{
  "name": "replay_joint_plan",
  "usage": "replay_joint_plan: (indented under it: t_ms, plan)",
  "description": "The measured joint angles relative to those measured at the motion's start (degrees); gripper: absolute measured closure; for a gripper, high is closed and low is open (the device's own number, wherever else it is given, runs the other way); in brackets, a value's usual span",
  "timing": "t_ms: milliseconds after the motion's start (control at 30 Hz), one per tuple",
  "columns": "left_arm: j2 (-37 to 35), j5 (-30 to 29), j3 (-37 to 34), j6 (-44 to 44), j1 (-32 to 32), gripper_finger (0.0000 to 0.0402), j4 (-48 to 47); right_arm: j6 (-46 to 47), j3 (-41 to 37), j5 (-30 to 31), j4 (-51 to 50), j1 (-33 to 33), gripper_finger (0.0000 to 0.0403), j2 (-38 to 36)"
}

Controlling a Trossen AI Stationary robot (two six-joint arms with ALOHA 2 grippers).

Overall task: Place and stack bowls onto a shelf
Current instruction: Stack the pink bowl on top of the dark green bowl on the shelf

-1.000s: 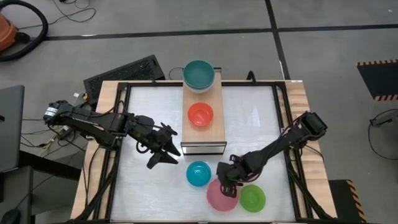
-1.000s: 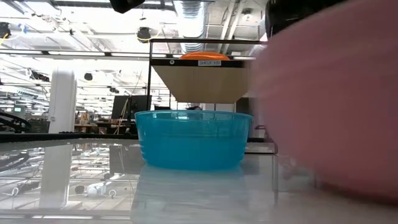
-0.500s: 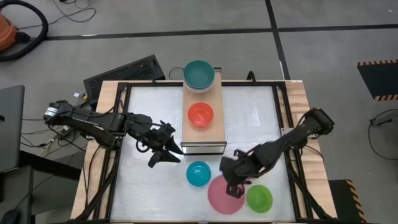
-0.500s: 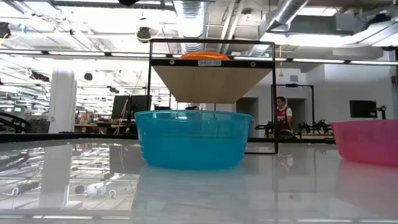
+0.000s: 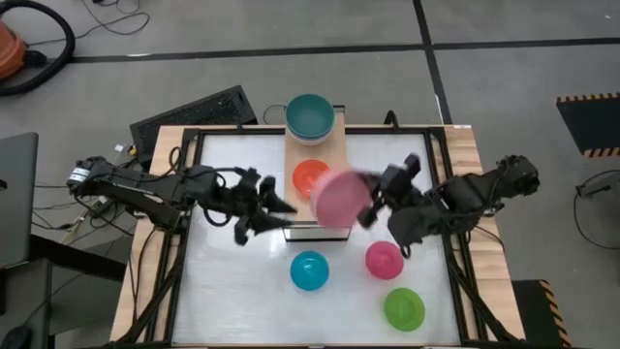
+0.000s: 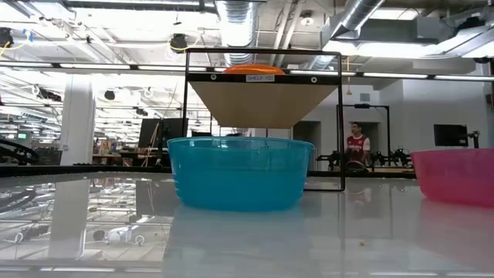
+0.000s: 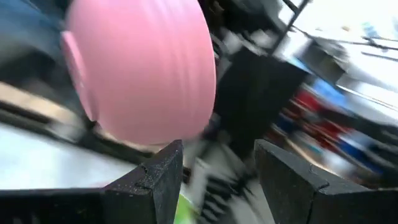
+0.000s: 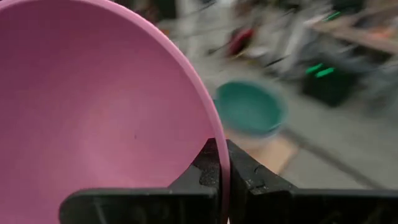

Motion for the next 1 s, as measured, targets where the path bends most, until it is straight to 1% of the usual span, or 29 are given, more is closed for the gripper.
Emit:
replay_joint_plan:
  t_ms: [133, 233, 300, 400, 467, 633, 767, 867, 933, 1000]
  plan:
    - [0.0, -15.6, 0.0, 8.1, 0.2, 0.0219, 0.3, -0.8, 0.0, 8.4, 1.3, -4.9, 0.0379, 1.3]
    - [0.0, -27.1, 0.0, 13.9, 0.2, 0.0219, 0.5, -0.8, 0.0, 12.9, 1.6, -7.9, 0.0379, 2.8]
    - [0.0, -32.8, 0.0, 16.8, 0.2, 0.0219, 0.5, -0.9, 0.0, 14.7, 1.8, -10.2, 0.0379, 3.7]
    - [0.0, -38.6, 0.0, 21.3, 0.2, 0.0219, 0.6, -4.0, 0.0, 15.8, 4.3, -12.9, 0.0379, 5.4]
    - [0.1, -40.5, 0.0, 23.7, 0.6, 0.0219, 0.7, -8.1, 0.0, 15.8, 7.8, -14.6, 0.0379, 6.8]
    - [0.2, -42.0, 0.0, 27.9, 2.1, 0.0219, 0.6, -21.6, 0.0, 15.8, 21.1, -17.9, 0.0379, 10.0]
    - [0.2, -45.5, 0.0, 29.4, 3.5, 0.0219, 0.3, -32.8, 0.0, 15.0, 31.3, -18.6, 0.0379, 11.8]
    - [0.2, -45.9, 0.0, 30.2, 4.6, 0.0219, -0.1, -40.0, -0.1, 14.5, 37.0, -18.6, 0.0379, 12.3]
    - [0.2, -45.9, 0.0, 30.0, 5.4, 0.0219, -1.4, -42.2, 0.0, 14.5, 39.4, -18.6, 0.0379, 12.2]
    - [0.2, -45.9, 0.0, 28.8, 6.1, 0.0219, -2.6, -42.4, 0.0, 14.6, 39.7, -18.6, 0.0379, 12.1]
